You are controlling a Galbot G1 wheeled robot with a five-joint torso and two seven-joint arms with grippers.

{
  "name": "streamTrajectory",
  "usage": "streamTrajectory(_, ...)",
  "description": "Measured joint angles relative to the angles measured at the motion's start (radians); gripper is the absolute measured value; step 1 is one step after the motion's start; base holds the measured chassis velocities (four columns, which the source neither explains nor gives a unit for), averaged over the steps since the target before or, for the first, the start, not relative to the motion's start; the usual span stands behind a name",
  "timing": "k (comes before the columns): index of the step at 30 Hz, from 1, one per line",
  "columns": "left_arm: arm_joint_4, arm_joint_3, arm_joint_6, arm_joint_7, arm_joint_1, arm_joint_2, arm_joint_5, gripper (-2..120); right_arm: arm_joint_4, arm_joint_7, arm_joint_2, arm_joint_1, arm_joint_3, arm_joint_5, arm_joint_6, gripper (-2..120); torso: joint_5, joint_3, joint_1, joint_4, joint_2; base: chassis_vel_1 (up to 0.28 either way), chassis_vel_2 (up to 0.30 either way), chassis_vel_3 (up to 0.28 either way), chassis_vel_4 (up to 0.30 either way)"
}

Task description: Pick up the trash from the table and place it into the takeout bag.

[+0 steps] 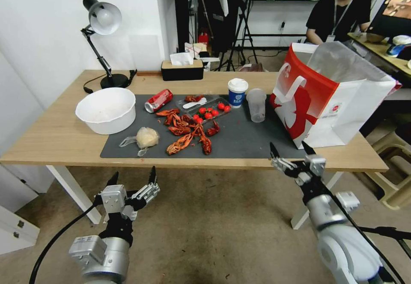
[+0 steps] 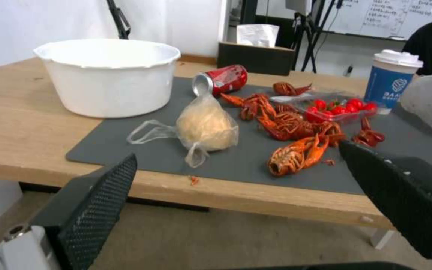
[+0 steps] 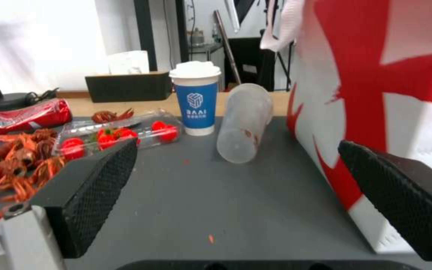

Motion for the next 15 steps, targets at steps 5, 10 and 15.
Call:
streamTrajectory(5,0.001,-0.001,-0.001,0.0,-0.001,0.001,0.001,100,-0.018,0.022,-0.009,0.086,-0.026,0.057,-0.081,100,-0.0001,0.0,0.0,-0.0001,0.0,0.0,0.0,0.0,0.0)
streamTrajectory(10,0.001,-0.002,-0.001,0.0,-0.004,-0.005,0.002,100,-0.053,0.038,-0.016,0.144,-0.04,0.075,-0.103,100,0.0,0.0,0.0,-0.0001,0.0,0.0,0.0,0.0,0.0)
streamTrajectory(15,0.003,-0.004,-0.001,-0.001,-0.005,-0.006,0.002,100,-0.075,0.057,-0.018,0.188,-0.045,0.09,-0.126,100,0.0,0.0,0.0,-0.0001,0.0,0.0,0.0,0.0,0.0)
